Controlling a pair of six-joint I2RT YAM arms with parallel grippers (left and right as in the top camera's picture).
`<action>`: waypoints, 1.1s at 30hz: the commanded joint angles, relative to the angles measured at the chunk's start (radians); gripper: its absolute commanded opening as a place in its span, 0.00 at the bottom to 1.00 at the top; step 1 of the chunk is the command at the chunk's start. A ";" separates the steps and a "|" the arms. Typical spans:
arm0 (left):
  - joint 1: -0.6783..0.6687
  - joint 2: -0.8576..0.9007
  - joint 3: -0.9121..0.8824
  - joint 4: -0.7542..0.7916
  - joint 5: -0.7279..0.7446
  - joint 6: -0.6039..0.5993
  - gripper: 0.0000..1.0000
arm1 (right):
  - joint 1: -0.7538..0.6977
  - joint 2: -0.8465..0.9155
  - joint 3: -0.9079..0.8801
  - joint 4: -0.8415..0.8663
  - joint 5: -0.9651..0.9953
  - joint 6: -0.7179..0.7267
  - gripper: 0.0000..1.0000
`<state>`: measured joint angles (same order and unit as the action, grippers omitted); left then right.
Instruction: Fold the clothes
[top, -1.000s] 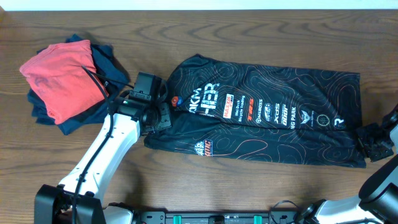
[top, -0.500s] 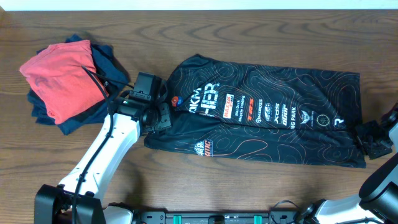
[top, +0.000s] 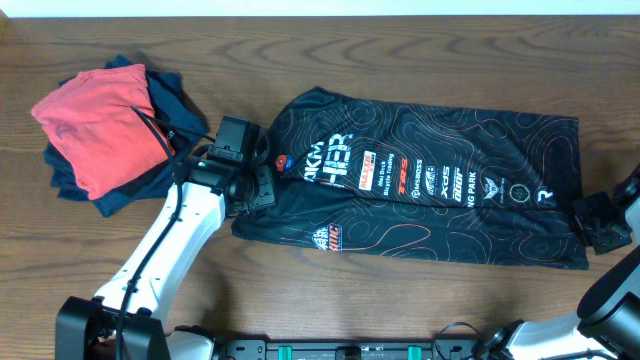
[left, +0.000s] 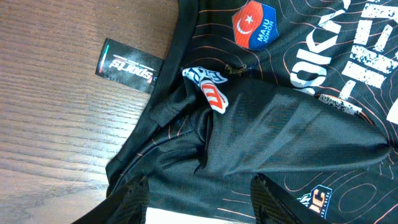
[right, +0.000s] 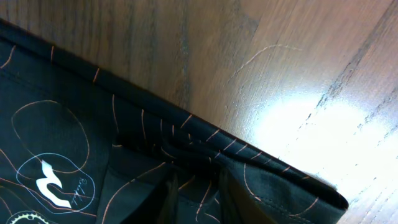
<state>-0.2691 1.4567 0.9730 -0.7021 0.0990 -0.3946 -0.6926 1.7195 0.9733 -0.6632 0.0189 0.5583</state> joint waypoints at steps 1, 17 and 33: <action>0.003 -0.005 -0.007 -0.003 0.002 0.009 0.55 | 0.017 0.011 -0.005 0.002 0.011 -0.006 0.24; 0.003 -0.005 -0.007 -0.003 0.002 0.009 0.55 | 0.017 0.011 -0.056 0.058 0.011 -0.006 0.14; 0.003 -0.005 -0.007 -0.003 0.002 0.009 0.55 | 0.017 0.010 -0.021 0.088 -0.063 -0.006 0.01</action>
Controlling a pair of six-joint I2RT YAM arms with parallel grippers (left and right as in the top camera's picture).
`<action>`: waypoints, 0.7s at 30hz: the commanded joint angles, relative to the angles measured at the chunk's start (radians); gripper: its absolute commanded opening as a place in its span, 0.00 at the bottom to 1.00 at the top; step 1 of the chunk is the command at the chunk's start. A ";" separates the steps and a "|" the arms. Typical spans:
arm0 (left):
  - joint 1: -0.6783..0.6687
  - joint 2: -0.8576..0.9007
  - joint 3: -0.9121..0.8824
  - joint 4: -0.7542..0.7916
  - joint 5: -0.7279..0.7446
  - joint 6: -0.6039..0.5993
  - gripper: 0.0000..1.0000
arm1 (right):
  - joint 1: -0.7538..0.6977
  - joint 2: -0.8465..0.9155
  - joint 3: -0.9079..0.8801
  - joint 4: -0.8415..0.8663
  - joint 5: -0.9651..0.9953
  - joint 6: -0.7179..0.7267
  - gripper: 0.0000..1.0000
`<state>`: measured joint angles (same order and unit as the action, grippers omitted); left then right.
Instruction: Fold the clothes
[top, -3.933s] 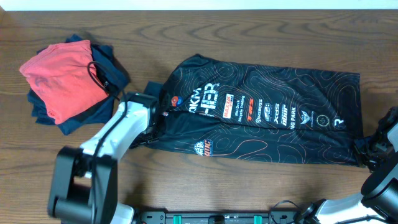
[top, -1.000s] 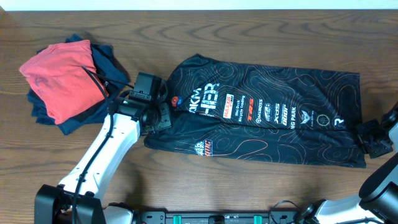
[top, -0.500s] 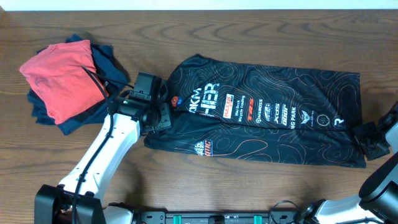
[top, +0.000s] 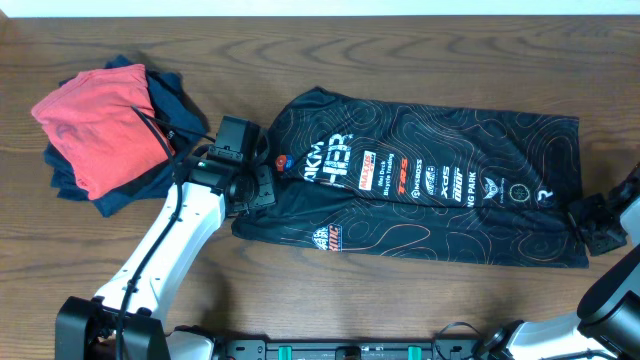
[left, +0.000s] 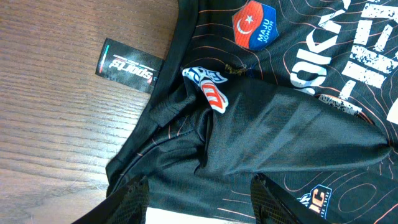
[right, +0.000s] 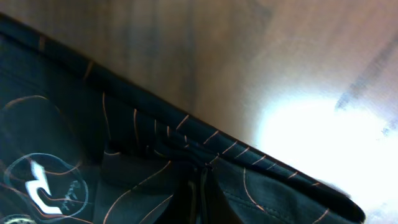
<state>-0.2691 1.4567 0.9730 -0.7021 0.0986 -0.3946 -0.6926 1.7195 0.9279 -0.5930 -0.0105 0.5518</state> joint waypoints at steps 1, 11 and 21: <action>0.003 -0.005 -0.007 -0.003 0.002 0.009 0.55 | 0.017 0.010 0.025 0.034 -0.050 0.000 0.01; 0.003 -0.005 -0.007 -0.002 0.002 0.009 0.55 | 0.017 0.010 0.025 0.168 -0.156 0.000 0.01; 0.003 -0.005 -0.007 0.001 0.002 0.009 0.55 | 0.017 0.010 0.025 0.254 -0.155 0.001 0.06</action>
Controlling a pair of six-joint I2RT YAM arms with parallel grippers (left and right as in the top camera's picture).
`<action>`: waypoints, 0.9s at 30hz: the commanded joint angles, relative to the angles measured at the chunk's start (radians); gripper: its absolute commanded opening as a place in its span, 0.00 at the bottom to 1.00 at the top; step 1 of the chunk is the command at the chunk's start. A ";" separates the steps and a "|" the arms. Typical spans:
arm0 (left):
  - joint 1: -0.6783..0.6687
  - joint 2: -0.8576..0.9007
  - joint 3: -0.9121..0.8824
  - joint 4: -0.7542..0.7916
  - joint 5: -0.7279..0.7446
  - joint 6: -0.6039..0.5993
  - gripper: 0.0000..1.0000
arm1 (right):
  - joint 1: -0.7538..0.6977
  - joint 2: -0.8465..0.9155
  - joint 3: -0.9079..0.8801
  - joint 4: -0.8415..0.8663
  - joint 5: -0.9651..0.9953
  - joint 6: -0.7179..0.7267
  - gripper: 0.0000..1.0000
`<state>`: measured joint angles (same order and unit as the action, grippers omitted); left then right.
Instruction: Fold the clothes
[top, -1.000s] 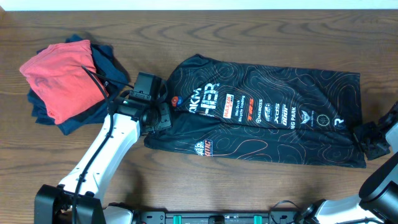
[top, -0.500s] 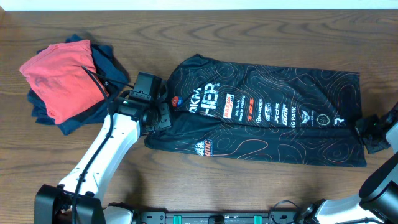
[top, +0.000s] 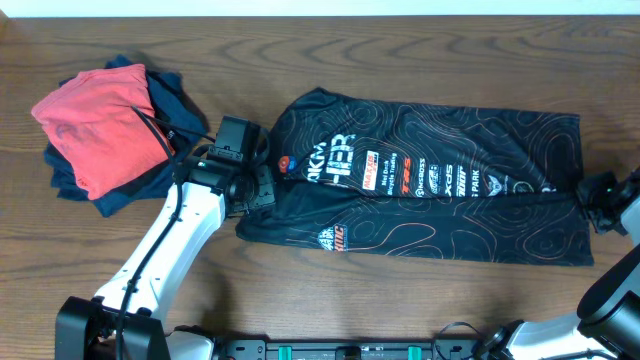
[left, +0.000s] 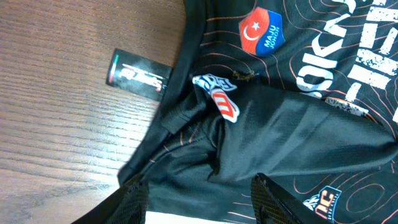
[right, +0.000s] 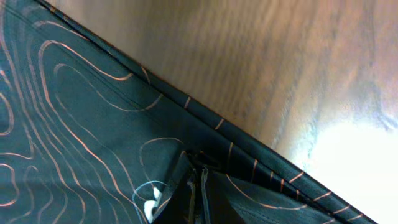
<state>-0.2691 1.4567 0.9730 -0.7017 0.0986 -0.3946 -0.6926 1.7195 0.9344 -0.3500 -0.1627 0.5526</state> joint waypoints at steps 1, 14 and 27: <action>0.003 -0.005 -0.007 0.003 0.002 0.009 0.55 | 0.017 0.010 0.018 0.016 -0.003 0.000 0.09; 0.002 0.002 -0.007 0.066 -0.016 0.042 0.55 | 0.013 -0.105 0.019 -0.180 -0.001 -0.018 0.21; 0.002 0.224 -0.007 0.241 0.021 0.091 0.55 | 0.116 -0.166 0.018 -0.472 -0.050 -0.323 0.22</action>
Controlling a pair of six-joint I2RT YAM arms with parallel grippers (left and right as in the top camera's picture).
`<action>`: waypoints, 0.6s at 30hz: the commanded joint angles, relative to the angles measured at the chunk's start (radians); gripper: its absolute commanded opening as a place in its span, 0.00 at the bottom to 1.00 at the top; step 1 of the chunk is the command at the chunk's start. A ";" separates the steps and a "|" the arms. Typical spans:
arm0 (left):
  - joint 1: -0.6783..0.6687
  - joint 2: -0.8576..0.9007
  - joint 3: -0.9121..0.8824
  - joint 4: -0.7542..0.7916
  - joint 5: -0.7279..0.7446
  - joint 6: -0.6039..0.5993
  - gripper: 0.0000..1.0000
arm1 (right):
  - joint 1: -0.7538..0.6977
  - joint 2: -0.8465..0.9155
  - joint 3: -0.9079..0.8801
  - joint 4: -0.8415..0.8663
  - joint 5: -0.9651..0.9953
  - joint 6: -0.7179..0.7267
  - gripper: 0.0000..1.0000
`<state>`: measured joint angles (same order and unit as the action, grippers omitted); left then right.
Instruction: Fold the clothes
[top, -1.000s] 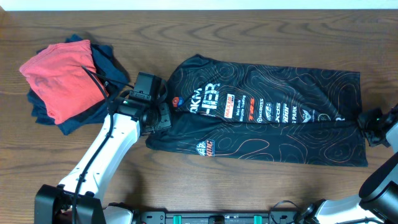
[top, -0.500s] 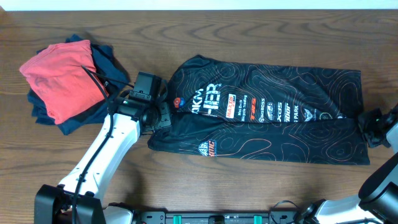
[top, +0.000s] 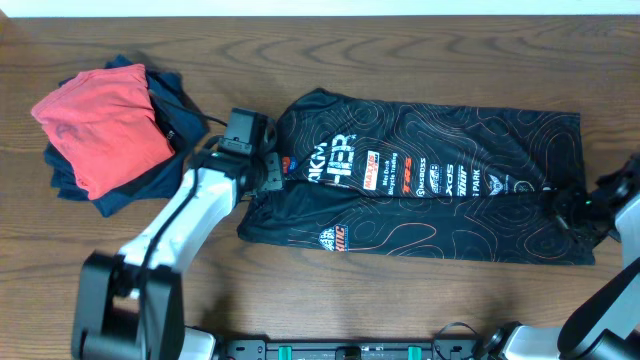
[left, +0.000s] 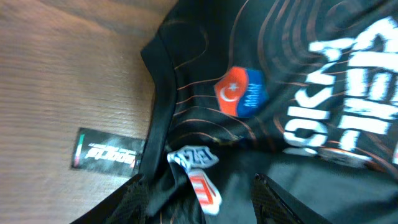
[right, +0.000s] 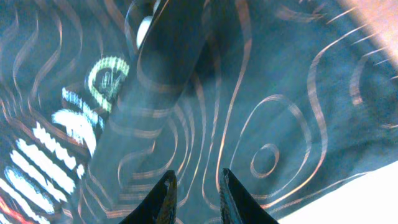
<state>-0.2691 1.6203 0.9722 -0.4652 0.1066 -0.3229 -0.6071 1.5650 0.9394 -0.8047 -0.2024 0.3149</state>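
A black jersey (top: 430, 210) with orange contour lines and white lettering lies spread across the table, a crease running along its length. My left gripper (top: 262, 168) is open over the collar end; the left wrist view shows its fingers (left: 138, 198) wide apart above the neck label, near the red-and-blue badge (left: 241, 99). My right gripper (top: 572, 207) hovers over the jersey's right end. In the right wrist view (right: 198, 193) its jaws stand slightly apart above flat cloth (right: 280, 93), holding nothing.
A pile of clothes sits at the far left, a red garment (top: 100, 125) on top of navy ones (top: 175, 105). A small black hang tag (left: 106, 152) lies on the wooden table (top: 400, 300) beside the collar.
My right gripper has let go of the jersey's right hem and now sits open farther left, over the cloth. My left gripper has shifted up towards the collar and badge.
First my right gripper stood open around the jersey's lower right hem, then it was shut on it. Later the hem was held higher and a lengthwise crease had appeared in the jersey. Now the hem is released. My left gripper stayed open by the collar throughout.
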 joint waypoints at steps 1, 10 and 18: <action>0.002 0.083 -0.006 0.010 0.023 0.019 0.55 | 0.042 -0.011 0.013 -0.024 -0.011 -0.086 0.22; 0.005 0.219 -0.006 -0.048 0.095 -0.010 0.55 | 0.083 -0.011 0.013 -0.057 -0.003 -0.096 0.19; 0.041 0.220 -0.006 -0.357 0.084 -0.106 0.55 | 0.083 -0.011 0.013 -0.066 0.015 -0.095 0.16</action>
<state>-0.2520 1.7901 1.0031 -0.7647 0.1890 -0.3706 -0.5308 1.5650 0.9394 -0.8696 -0.2005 0.2352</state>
